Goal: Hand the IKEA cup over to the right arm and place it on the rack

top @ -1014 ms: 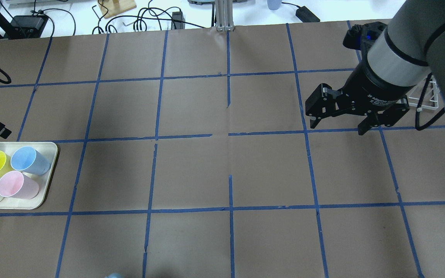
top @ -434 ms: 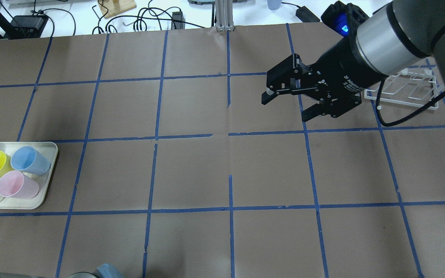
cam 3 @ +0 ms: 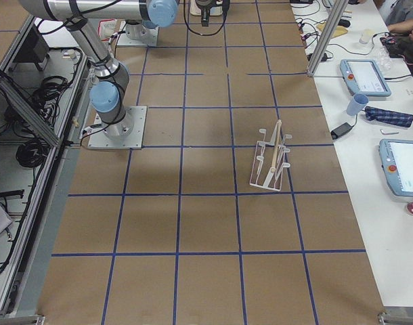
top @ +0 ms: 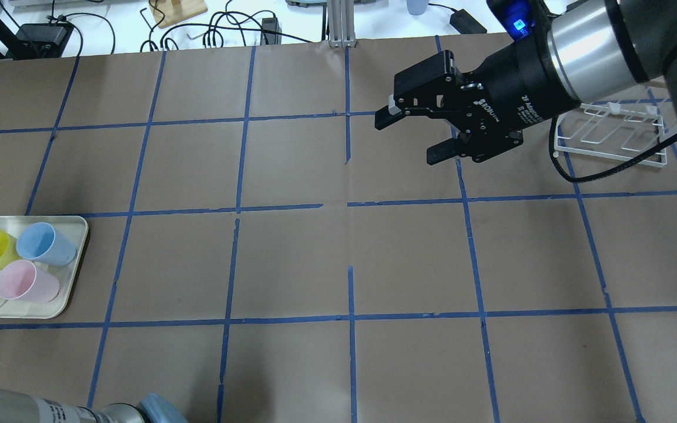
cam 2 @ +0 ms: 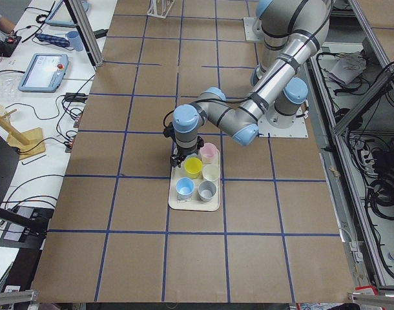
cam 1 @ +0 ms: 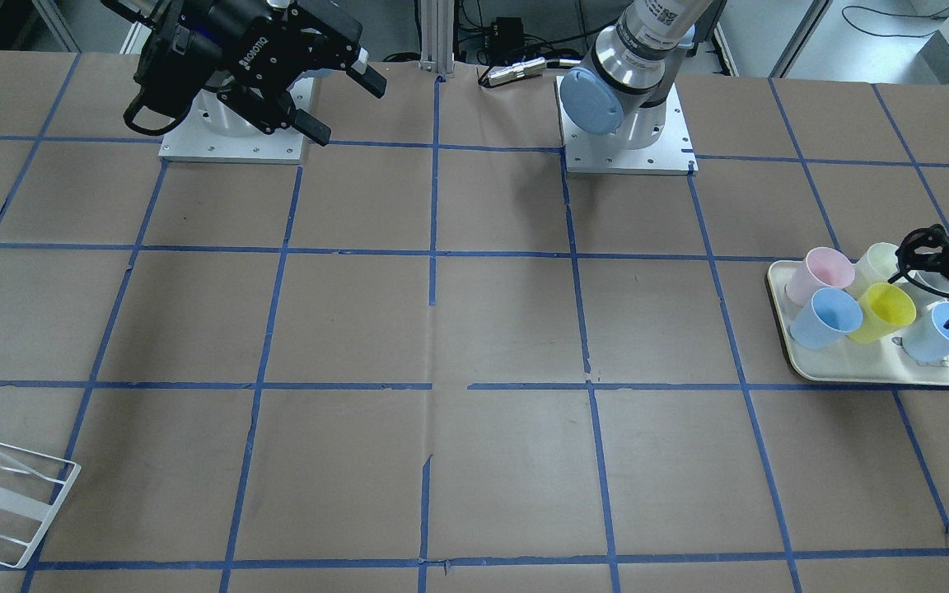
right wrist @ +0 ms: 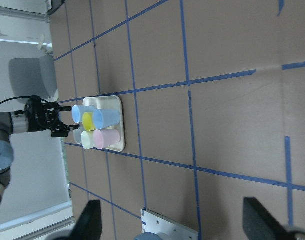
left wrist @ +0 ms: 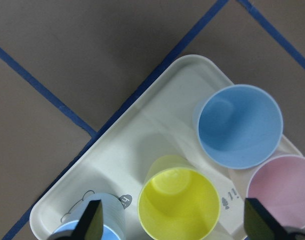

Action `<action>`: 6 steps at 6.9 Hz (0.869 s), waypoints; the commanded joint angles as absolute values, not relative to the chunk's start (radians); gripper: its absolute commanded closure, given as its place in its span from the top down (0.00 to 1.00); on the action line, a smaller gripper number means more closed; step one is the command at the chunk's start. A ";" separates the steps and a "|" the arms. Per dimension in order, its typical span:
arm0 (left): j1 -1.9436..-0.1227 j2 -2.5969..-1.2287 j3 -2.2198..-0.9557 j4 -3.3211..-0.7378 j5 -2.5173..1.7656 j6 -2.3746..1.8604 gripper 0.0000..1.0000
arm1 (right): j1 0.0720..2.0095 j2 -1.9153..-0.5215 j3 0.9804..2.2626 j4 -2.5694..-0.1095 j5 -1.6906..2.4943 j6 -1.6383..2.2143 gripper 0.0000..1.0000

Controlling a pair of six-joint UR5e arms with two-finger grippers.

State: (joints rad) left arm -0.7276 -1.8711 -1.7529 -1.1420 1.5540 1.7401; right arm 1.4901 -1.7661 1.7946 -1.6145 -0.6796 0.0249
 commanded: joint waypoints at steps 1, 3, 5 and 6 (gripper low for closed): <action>-0.718 -1.931 -1.753 -1.099 1.555 1.775 1.00 | 1.442 -1.759 1.883 -1.620 -0.458 -0.088 1.00; -0.718 -1.980 -1.753 -1.029 1.559 1.761 1.00 | 1.434 -1.759 1.946 -1.646 -0.280 -0.144 1.00; -0.722 -1.988 -1.759 -1.028 1.559 1.723 1.00 | 1.436 -1.761 1.994 -1.727 -0.211 -0.153 1.00; -0.723 -1.988 -1.763 -1.029 1.557 1.718 1.00 | 1.436 -1.761 2.014 -1.729 -0.160 -0.150 1.00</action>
State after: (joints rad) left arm -0.7214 -1.9857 -1.7584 -1.0297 1.5581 1.7321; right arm 1.4358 -1.7607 1.9873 -1.7093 -0.2196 -0.1505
